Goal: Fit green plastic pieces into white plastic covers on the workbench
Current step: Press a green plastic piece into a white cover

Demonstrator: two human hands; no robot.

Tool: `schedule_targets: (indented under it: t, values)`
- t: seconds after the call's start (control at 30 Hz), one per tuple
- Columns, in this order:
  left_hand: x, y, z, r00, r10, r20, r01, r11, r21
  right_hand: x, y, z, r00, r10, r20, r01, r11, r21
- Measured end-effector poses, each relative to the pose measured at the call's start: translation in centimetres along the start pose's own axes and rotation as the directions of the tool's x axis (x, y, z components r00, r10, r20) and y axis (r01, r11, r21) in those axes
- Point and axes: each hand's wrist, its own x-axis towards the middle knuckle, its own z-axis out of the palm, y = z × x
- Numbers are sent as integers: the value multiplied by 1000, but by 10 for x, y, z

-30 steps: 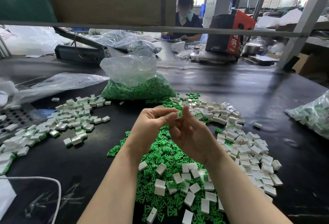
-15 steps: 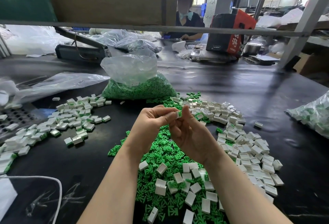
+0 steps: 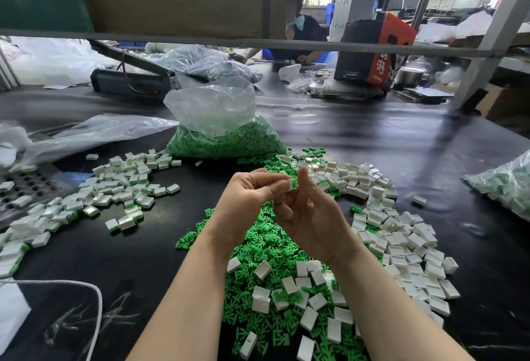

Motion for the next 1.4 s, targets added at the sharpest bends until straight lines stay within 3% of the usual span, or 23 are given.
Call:
schedule_targets:
  t: [0.57, 0.73, 1.07, 1.4]
  values:
    - [0, 3, 0, 998, 55, -11, -55, 998, 27, 1, 3, -2, 997, -59, -48, 57, 997, -47]
    - [1, 1, -4, 1000, 3, 23, -4, 999, 43, 1, 2, -2, 997, -63, -35, 60, 996, -67]
    - [-1, 2, -1, 999, 12, 52, -21, 983, 181, 0, -1, -4, 999, -42, -34, 30, 954, -297]
    - [0, 0, 0, 1000, -2, 11, -1, 968, 251, -3, -3, -2, 993, -105, 48, 115, 901, -419]
